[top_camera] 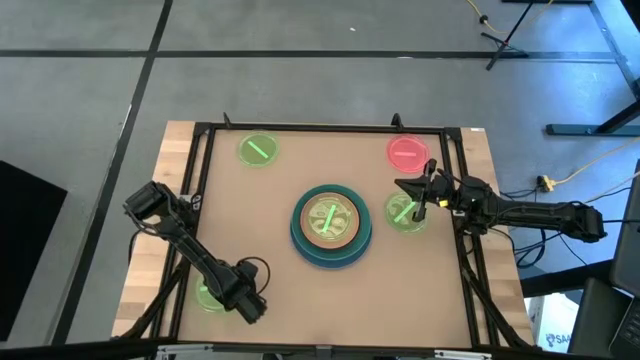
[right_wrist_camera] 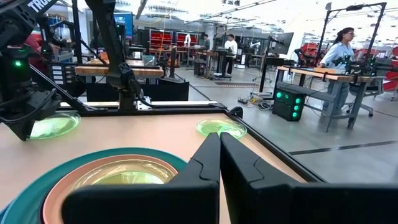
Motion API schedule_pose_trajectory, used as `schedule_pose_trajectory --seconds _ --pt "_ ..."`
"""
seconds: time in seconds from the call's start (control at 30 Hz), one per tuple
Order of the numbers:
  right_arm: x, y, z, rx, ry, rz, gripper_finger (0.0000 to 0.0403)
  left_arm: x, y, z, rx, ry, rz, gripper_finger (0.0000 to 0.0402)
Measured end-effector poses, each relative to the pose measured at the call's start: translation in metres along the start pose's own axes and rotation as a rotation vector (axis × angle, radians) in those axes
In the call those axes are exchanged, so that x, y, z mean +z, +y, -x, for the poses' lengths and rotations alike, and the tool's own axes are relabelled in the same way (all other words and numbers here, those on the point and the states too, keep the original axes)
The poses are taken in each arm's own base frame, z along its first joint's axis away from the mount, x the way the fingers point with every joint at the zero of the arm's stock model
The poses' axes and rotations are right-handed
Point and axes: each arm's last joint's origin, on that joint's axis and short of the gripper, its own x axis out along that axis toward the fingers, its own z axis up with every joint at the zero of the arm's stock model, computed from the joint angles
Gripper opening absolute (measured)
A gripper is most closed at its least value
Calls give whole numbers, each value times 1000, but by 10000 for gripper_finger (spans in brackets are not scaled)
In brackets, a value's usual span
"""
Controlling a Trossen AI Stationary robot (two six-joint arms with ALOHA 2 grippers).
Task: Stack plastic plates
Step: Stack the light green plate on the light green plate
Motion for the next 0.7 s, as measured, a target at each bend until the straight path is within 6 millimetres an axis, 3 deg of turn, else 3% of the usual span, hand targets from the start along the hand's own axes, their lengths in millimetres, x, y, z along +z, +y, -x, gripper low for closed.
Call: schedule_pose_trajectory --seconds 0.1,0.3,0.7 --pt "0 0 0 0 0 0 3 0 0 0 -4 -6 -28 5" --pt "0 0 0 0 0 0 3 5 -10 11 -46 -88 -114 6" --pt "0 0 0 0 0 0 3 15 -33 77 -62 -409 -345 2"
